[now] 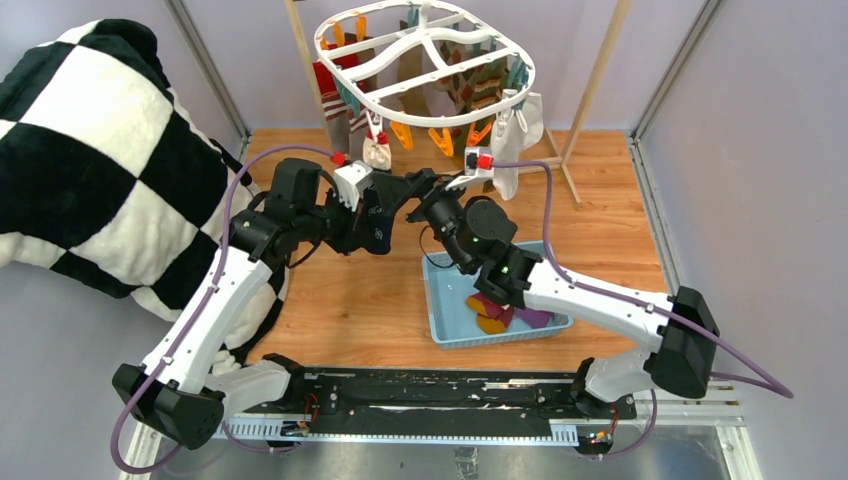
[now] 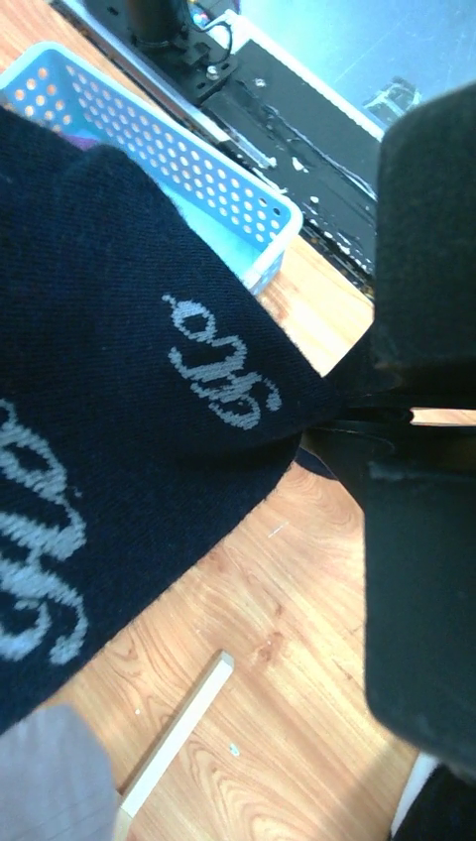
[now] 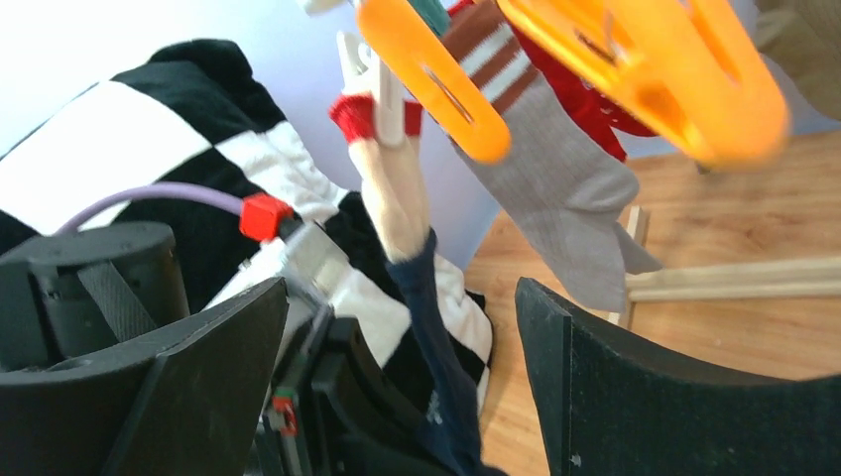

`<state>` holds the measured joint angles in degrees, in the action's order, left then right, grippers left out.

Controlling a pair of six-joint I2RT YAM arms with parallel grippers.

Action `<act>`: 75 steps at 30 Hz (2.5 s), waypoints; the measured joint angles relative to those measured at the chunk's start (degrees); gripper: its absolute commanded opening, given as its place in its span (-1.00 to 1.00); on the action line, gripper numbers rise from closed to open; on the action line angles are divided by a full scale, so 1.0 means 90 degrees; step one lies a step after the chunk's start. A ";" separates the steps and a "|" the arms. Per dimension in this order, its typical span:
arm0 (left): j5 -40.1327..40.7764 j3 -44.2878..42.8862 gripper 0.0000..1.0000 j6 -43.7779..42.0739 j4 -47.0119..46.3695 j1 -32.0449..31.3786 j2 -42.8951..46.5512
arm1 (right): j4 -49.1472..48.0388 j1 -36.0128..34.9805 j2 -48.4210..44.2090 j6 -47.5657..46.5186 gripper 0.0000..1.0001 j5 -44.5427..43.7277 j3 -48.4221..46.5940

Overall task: Remove the socks clipped to the hanger
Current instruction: Remove the sock from the hanger.

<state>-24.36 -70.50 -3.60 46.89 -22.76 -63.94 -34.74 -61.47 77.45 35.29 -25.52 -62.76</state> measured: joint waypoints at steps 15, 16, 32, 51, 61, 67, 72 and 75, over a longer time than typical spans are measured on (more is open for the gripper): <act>0.0046 0.0243 -1.00 0.0117 -0.0155 -0.0029 0.0294 | -0.0104 0.0005 0.1231 0.0206 0.72 -0.0408 -0.1479; 0.0044 0.0250 -1.00 0.0114 -0.0163 -0.0029 0.0301 | -0.0085 0.0022 0.1253 0.0287 0.69 -0.0403 -0.1513; 0.0010 0.0384 -1.00 0.0119 -0.0236 -0.0034 0.0376 | 0.0168 0.0338 0.1870 0.0857 0.43 -0.0335 -0.2569; 0.0138 0.0381 -1.00 0.0114 -0.0345 -0.0121 0.0376 | 0.0294 0.0775 0.2130 0.0998 -0.40 -0.0308 -0.2977; 0.0503 0.0435 -1.00 0.0085 -0.0372 -0.0124 0.0459 | -0.0022 0.0979 0.2127 0.1307 -0.26 0.0272 -0.2800; 0.0678 0.0542 -1.00 0.0063 -0.0345 -0.0124 0.0469 | -0.0306 0.1117 0.2069 0.1656 0.29 0.0461 -0.2438; 0.0690 0.0549 -1.00 0.0066 -0.0340 -0.0124 0.0469 | -0.0408 0.1151 0.1938 0.1778 0.15 0.0459 -0.2314; 0.0690 0.0549 -1.00 0.0066 -0.0340 -0.0124 0.0469 | -0.0505 0.1161 0.1914 0.1826 -0.07 0.0476 -0.2314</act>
<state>-18.15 -65.56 -3.01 43.83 -23.88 -59.72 -39.29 -51.03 94.67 51.72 -21.23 -83.59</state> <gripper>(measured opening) 0.039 0.557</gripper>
